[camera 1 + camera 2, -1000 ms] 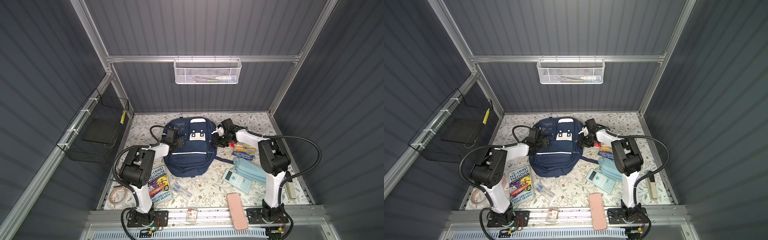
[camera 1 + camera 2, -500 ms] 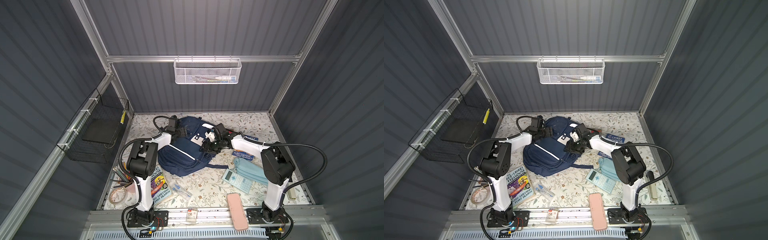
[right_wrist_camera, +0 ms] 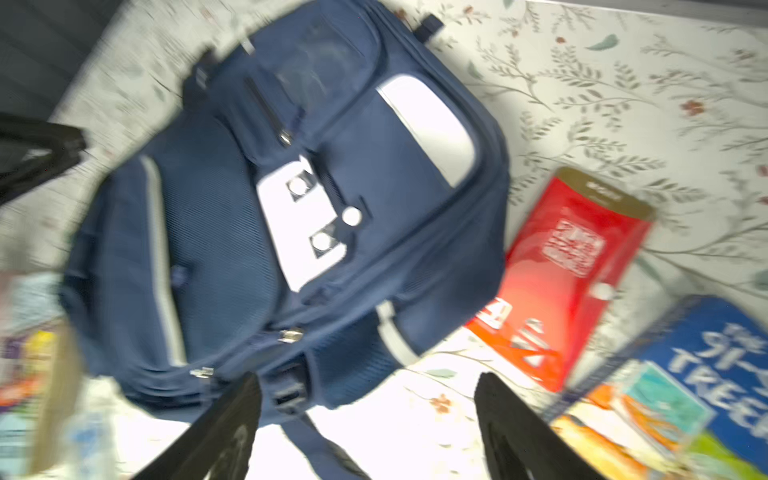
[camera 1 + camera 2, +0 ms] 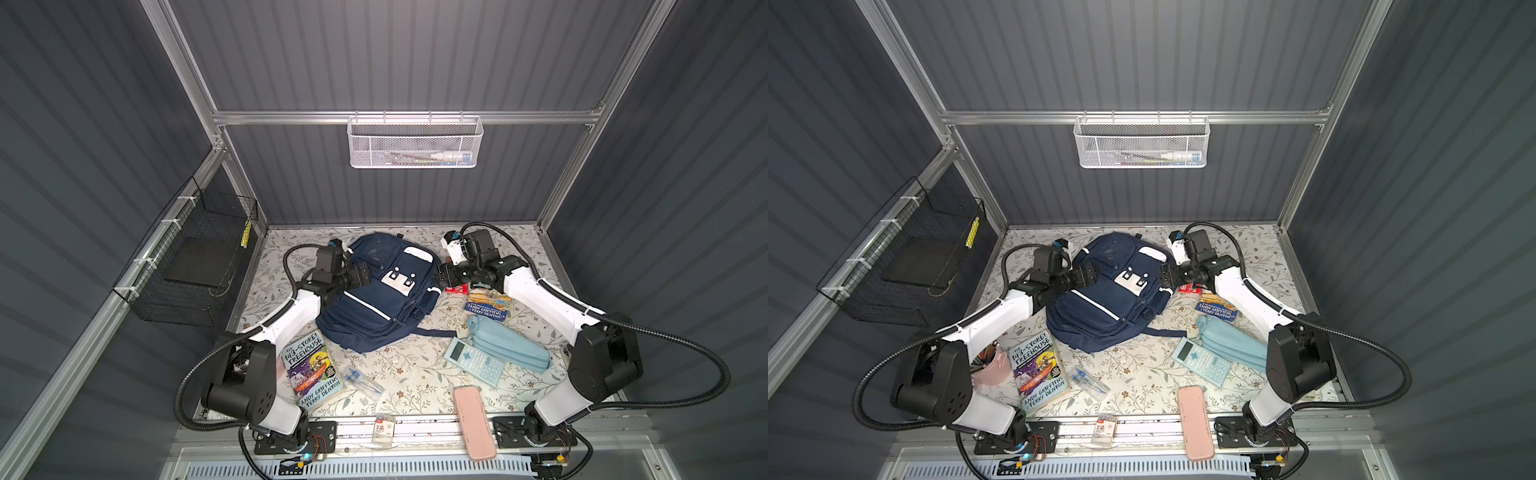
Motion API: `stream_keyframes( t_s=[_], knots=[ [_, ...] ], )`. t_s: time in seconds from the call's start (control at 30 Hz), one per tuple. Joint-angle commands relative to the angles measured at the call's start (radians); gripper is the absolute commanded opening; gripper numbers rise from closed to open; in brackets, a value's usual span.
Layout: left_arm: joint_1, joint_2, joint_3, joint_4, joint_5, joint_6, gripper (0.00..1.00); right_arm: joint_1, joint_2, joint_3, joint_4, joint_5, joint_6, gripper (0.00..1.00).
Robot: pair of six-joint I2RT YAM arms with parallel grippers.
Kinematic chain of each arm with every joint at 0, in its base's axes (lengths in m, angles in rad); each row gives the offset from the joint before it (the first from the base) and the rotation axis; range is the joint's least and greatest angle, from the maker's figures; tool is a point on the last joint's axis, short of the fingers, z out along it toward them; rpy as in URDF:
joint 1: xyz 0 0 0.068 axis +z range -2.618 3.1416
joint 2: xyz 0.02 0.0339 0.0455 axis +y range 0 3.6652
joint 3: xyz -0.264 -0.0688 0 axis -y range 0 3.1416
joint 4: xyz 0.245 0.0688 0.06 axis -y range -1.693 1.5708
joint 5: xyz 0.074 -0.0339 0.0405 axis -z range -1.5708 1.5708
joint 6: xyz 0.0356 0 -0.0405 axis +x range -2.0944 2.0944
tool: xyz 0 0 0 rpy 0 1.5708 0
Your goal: Pack the student bag
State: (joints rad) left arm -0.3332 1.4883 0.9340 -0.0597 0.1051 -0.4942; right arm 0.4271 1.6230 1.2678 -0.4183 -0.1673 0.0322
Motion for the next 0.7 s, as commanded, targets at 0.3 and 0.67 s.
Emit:
stream_keyframes(
  t_s=[0.3, 0.67],
  knots=[
    [-0.007, 0.123, -0.196, 0.166, 0.011, -0.123, 0.9, 0.013, 0.136, 0.085, -0.031, 0.059, -0.559, 0.85],
    [0.048, 0.296, -0.071, 0.193, -0.042, -0.023, 0.85, 0.032, 0.172, -0.018, 0.091, -0.026, -0.881, 0.83]
  ],
)
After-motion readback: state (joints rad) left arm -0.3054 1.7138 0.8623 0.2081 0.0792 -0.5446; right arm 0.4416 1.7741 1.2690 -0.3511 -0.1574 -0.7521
